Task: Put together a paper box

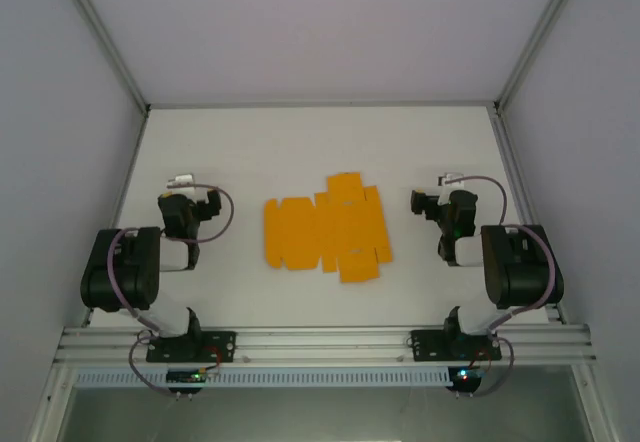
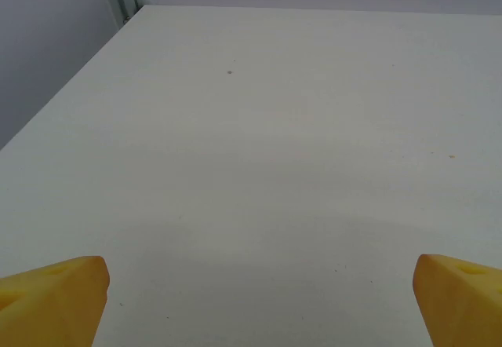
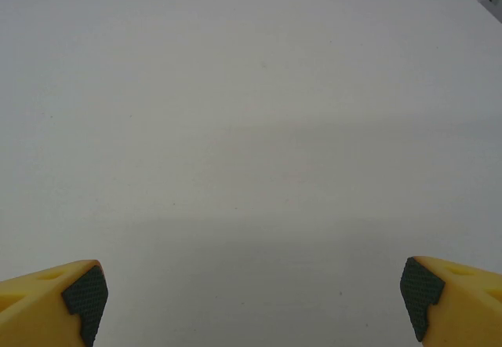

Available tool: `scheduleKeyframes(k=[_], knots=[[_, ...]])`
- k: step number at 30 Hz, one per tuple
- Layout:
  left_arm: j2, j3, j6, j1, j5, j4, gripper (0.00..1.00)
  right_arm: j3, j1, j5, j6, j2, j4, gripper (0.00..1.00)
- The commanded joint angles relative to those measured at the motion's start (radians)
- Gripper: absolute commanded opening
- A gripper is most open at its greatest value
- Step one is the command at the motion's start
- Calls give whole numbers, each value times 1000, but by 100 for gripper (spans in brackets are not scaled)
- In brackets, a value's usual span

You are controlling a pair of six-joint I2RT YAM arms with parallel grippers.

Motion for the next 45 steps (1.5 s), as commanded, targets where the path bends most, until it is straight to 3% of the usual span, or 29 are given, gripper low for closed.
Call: scheduleKeyframes(k=[1,25,28,30,35,37,41,45], knots=[[-17,5,-11,-1,-17,13,99,21,-5,-25,-4,-10,-22,99],[-25,10,-13,1,-19,11,100,23,-9,-8,11,-17,-24,99],[-112,61,-13,-3,-45,-161,100,59,-2,68,13,-120,-150,99],[-216,134,-44,-4,-58,-379,100,127,29,107,-2,-221,-349,99],[-336,271,-188,-5,150,-744,100,346,116,112,177,-332,-877,99],[-323,294,-276,-5,276,-827,99,403,186,38,228,-317,-1020,95],[-285,271,-392,-28,502,-837,100,436,345,-38,359,-230,-1085,88],[-250,249,-449,-100,566,-841,99,434,412,-198,439,-86,-978,63]])
